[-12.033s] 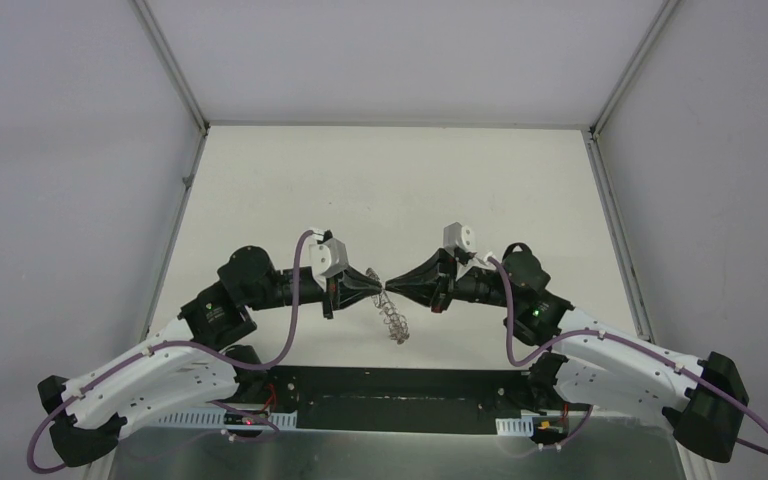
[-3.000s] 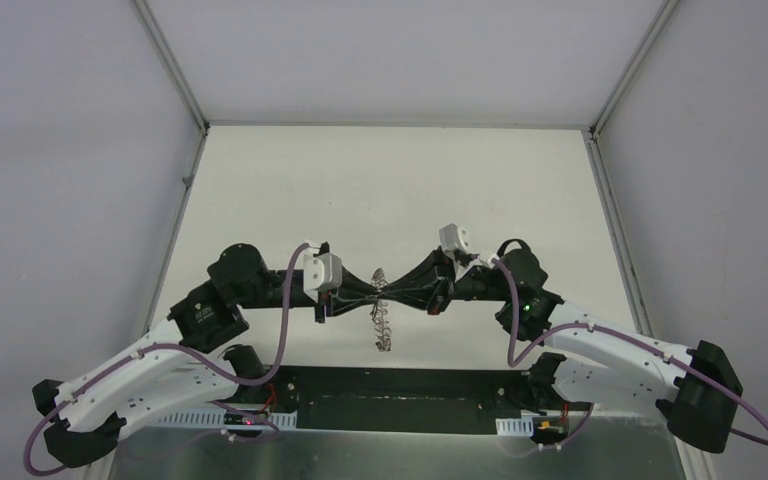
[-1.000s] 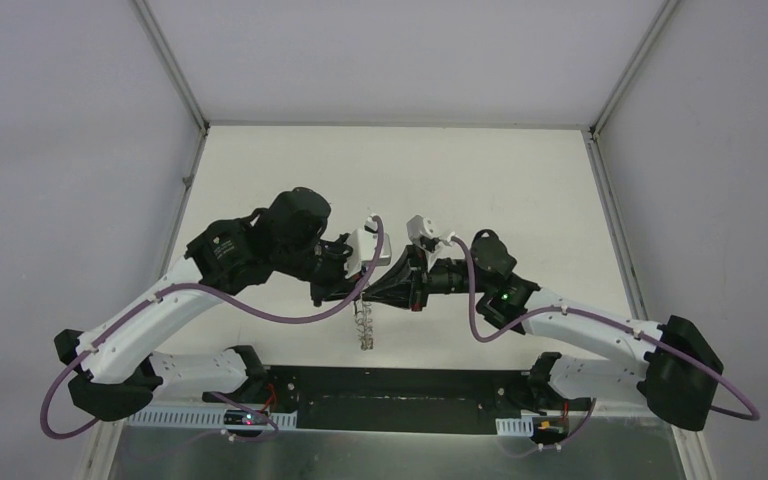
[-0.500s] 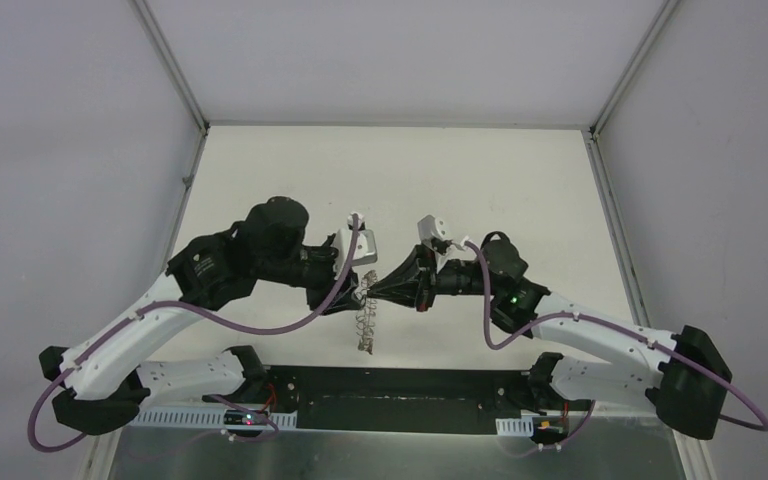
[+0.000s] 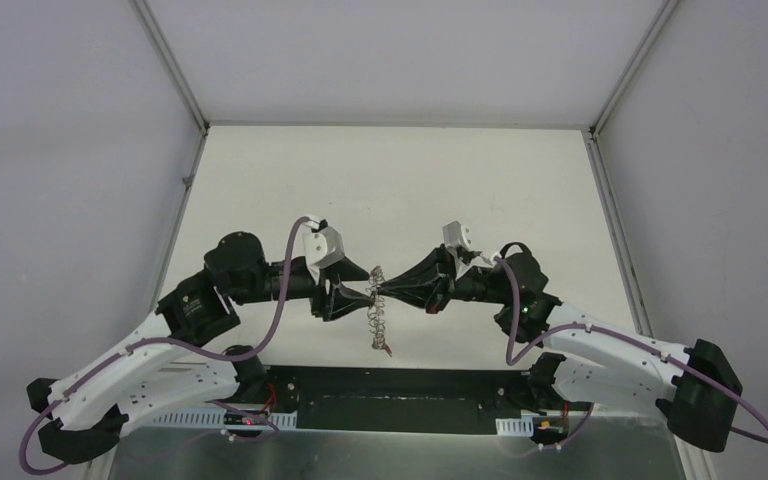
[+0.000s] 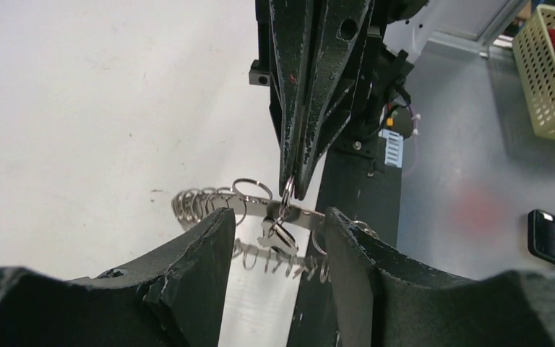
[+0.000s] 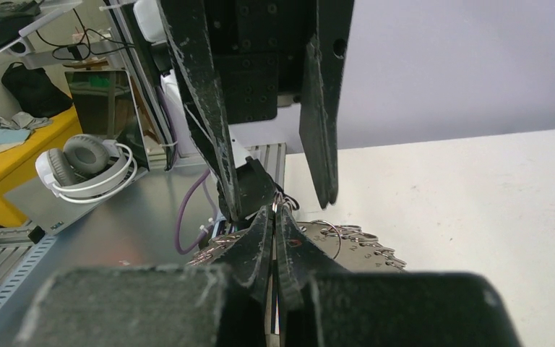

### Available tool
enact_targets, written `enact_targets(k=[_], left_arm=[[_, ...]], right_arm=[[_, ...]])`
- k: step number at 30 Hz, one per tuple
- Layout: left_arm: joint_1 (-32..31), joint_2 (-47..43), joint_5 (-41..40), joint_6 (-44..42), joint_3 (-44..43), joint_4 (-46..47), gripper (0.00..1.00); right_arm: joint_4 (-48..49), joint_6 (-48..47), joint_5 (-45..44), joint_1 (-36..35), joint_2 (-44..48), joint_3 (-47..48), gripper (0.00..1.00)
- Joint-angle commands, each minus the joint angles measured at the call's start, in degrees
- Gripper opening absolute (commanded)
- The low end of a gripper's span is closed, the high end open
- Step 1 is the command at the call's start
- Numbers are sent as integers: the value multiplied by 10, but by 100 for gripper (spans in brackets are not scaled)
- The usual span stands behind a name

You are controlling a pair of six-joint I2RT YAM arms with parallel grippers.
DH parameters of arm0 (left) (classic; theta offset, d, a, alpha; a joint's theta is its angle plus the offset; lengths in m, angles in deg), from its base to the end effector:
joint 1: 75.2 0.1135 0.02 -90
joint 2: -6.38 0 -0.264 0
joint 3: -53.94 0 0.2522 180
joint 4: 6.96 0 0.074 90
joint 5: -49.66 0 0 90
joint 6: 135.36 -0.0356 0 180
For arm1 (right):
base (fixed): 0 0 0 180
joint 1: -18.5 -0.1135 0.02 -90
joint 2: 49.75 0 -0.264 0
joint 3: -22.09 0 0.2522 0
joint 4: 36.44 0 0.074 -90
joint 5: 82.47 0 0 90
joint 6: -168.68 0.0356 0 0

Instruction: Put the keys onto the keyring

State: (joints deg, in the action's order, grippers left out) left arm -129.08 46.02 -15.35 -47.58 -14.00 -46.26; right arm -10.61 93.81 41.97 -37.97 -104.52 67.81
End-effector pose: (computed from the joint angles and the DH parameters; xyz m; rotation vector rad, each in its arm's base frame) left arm 0.0722 -0.1244 0.3812 1.1574 1.4602 -1.0239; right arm 0.1024 0.1910 0.3193 -1.0158 1.0773 1.4195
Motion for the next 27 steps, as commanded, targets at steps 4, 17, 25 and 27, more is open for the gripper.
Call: enact_targets(k=[4, 17, 25, 27], left_arm=[[4, 0, 25, 38, 38, 168, 47], [3, -10, 39, 35, 37, 158, 27], [3, -32, 25, 18, 30, 123, 36], [3, -32, 24, 7, 27, 111, 33]], right_arm=[[102, 14, 5, -3, 3, 3, 0], [104, 13, -9, -3, 8, -3, 0], [104, 13, -9, -2, 7, -2, 0], [104, 13, -10, -2, 7, -2, 0]])
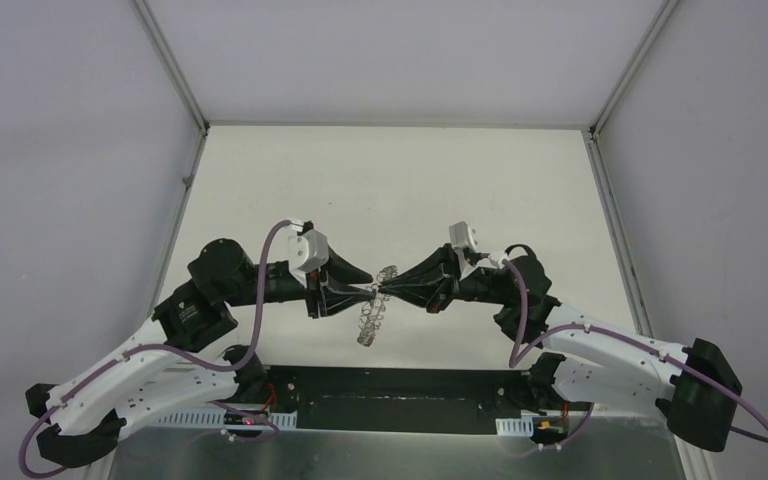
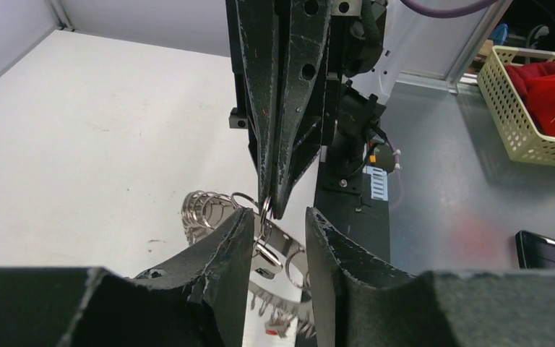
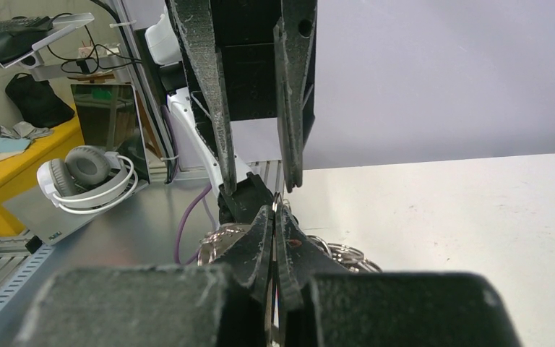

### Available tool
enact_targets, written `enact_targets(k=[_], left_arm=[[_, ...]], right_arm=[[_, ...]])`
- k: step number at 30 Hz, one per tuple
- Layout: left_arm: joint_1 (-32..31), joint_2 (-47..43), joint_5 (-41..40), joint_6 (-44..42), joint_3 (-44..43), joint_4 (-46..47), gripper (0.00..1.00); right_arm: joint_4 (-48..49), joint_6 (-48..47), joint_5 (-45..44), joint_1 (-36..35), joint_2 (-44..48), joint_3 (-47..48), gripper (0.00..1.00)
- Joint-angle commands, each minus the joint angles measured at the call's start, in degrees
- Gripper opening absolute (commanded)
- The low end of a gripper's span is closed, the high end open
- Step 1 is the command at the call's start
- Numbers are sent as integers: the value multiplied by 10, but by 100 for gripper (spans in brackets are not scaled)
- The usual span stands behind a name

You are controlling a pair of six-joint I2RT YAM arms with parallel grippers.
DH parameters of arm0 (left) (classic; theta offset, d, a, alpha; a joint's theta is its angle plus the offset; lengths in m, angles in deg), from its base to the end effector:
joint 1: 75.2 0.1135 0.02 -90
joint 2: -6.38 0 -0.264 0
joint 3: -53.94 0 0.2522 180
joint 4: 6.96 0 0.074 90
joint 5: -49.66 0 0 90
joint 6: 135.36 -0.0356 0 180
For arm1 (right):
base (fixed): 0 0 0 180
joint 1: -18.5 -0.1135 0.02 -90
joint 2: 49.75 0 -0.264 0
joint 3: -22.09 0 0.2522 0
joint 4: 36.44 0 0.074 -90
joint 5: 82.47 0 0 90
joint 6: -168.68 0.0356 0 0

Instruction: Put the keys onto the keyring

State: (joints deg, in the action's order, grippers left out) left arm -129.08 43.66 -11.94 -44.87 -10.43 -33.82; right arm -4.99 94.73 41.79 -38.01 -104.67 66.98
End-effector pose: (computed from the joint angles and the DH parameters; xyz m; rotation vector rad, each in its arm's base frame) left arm 0.0687 -0.1229 0.3887 1.1035 1.2717 -1.1158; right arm 0.1008 0.1886 0.3234 -0.9860 1.0016 1.4296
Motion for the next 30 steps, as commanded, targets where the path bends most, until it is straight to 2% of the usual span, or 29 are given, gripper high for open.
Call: enact_targets(k=[1, 8, 13, 20, 22, 23, 27, 29, 30], left_arm=[[3, -8, -9, -23, -10, -19, 32], [3, 10, 14, -25, -17, -31, 29], [4, 19, 20, -30, -18, -32, 23], [3, 20, 24, -35, -25, -31, 0], [3, 16, 17, -32, -25, -33, 0], [3, 14, 14, -31, -26, -35, 0], [3, 16, -1, -49, -48, -84, 0], [3, 27, -6, -70, -72, -134, 0], [3, 34, -7, -79, -83, -158, 0]], right_arm=[[48, 4, -8, -2, 9, 7, 0], [48, 7, -8, -2, 8, 7, 0], [48, 8, -7, -2, 7, 7, 0], [44, 10, -10, -2, 2, 4, 0], [36, 9, -14, -2, 3, 5, 0], [30, 8, -18, -2, 4, 5, 5], [-14, -5, -29, -2, 22, 6, 46], [-52, -12, -35, -2, 36, 11, 48], [-69, -16, -38, -2, 42, 14, 56]])
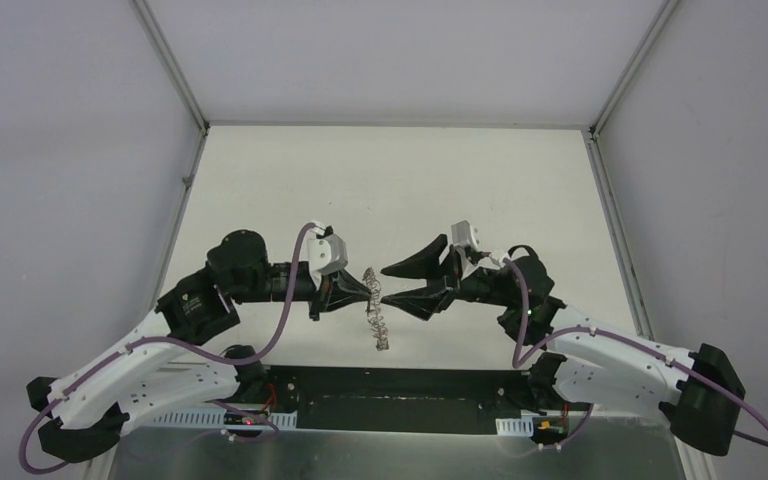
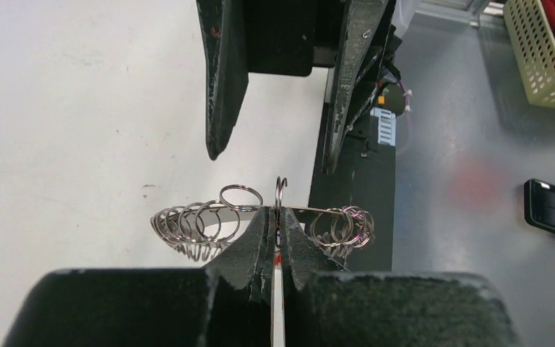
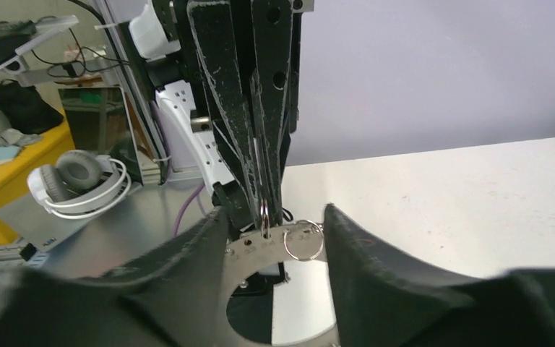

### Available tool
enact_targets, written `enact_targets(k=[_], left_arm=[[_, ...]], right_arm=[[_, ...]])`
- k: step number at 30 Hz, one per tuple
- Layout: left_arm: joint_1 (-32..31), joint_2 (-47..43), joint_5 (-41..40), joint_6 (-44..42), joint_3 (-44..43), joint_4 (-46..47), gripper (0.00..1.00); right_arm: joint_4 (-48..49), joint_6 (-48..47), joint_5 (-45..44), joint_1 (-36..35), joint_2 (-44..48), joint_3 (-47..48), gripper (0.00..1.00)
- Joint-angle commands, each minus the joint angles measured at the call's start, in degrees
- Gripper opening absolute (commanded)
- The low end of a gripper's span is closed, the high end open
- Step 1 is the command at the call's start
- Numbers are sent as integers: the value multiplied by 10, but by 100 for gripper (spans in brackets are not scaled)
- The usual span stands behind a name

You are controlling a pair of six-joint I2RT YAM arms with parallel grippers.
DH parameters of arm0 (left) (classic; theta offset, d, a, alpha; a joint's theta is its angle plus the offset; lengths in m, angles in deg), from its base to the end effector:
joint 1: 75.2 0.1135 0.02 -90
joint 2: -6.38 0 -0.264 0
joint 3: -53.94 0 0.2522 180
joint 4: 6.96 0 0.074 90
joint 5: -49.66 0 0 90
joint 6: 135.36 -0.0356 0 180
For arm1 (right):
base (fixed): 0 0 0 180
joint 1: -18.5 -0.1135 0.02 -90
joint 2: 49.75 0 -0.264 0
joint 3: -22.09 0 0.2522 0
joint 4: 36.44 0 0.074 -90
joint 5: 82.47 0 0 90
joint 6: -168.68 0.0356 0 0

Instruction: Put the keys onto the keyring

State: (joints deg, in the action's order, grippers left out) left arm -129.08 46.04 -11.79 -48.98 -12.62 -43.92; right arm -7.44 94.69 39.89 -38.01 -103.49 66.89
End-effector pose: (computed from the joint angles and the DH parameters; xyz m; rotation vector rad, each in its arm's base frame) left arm 0.0719 -0.1274 0.3777 1.2086 1.4007 -1.0608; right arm 0.1004 0.1863 0.3229 -0.9621 1.0397 1.4125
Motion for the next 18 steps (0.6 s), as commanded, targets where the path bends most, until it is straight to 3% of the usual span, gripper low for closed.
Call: enact_targets(k=[1, 4, 9, 18], left_arm=[[3, 18, -10, -46, -76, -81, 0], [3, 53, -3, -74, -124, -161, 0], [3, 124, -5, -122, -212, -288, 0], [4, 201, -49, -170, -329, -435, 0]], right_arm=[[-60, -20, -21, -2, 36, 17, 59], [-95, -33, -22, -2, 42, 25, 60], [-107, -28, 0, -2, 20, 40, 50], [-80, 7, 34, -3, -60, 74, 44]])
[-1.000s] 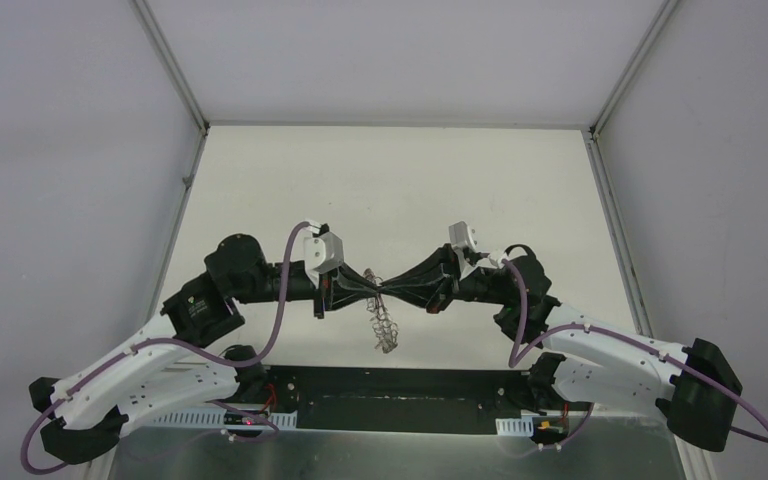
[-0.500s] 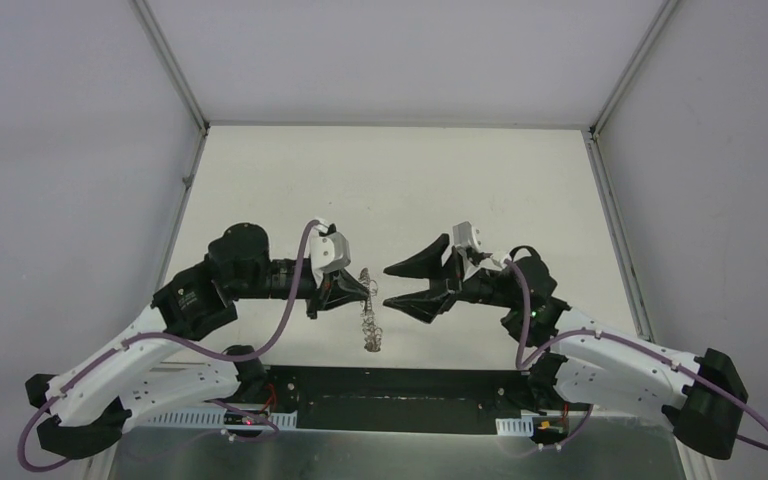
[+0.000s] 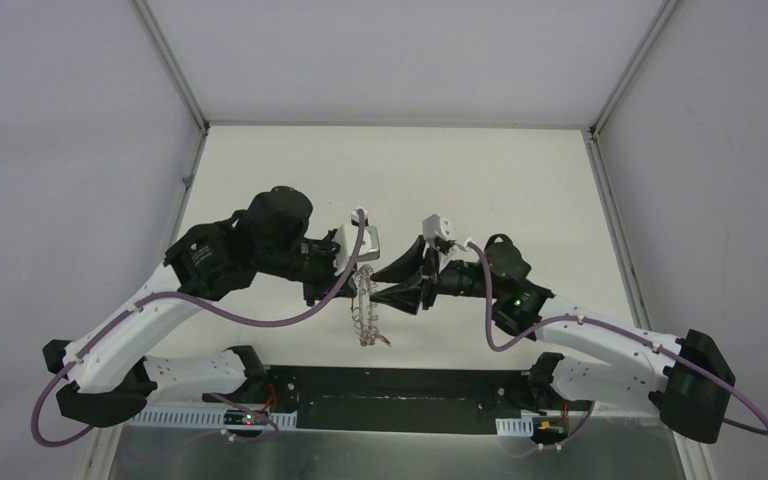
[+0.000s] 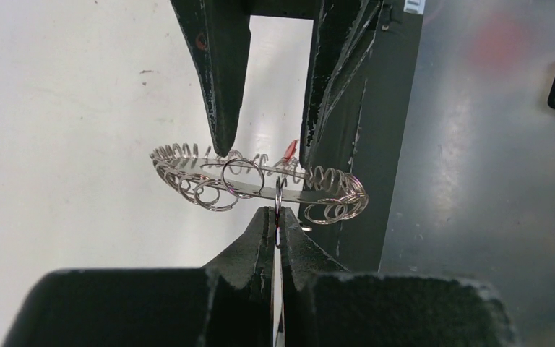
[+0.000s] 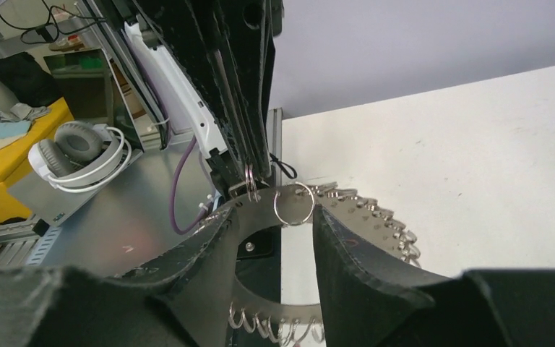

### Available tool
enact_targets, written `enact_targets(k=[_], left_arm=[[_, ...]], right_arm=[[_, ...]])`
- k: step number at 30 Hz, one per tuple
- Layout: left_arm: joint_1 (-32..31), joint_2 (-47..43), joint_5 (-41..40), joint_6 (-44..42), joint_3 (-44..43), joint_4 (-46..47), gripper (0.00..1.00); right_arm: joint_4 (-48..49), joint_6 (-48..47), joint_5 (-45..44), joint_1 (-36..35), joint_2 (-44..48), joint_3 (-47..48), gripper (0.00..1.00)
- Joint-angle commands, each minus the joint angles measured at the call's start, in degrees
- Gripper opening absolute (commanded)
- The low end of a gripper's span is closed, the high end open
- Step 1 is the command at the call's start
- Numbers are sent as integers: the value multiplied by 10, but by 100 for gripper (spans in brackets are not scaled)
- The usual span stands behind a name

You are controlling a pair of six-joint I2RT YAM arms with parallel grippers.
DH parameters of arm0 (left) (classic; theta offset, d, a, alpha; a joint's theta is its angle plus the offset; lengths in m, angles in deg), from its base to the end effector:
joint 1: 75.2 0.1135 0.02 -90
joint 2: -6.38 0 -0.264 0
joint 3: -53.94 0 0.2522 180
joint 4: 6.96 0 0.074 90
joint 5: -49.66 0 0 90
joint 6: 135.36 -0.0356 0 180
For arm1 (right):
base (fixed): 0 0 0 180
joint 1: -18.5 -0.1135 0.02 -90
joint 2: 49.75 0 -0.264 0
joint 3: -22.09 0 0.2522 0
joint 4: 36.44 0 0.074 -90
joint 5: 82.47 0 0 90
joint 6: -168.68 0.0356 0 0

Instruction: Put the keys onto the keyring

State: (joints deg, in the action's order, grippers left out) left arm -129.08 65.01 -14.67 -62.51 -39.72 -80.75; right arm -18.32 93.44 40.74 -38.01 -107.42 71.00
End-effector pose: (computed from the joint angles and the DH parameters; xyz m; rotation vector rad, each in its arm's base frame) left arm 0.0888 -0.1479 0.4173 1.5350 1.7198 -0.8418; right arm 0.1109 0.2030 0.3150 -1.0330 1.2208 1.4014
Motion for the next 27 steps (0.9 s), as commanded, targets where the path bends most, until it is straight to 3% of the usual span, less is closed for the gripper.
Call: enact_targets(k=[1, 10, 17, 21, 27], left_arm=[[3, 17, -23, -37, -66, -77, 0], [3, 38, -30, -42, -88, -105, 0], [3, 45, -30, -44, -87, -108, 0], [3, 46, -30, -44, -84, -108, 0], [3, 45, -29, -41, -79, -107, 0]], right_arm=[[36, 22, 27, -3, -28, 35, 44], [79, 54, 48, -3, -70, 48, 29], [106, 61, 58, -10, -81, 50, 38], [110, 62, 74, -15, -96, 61, 31], [110, 64, 84, -23, -112, 68, 30]])
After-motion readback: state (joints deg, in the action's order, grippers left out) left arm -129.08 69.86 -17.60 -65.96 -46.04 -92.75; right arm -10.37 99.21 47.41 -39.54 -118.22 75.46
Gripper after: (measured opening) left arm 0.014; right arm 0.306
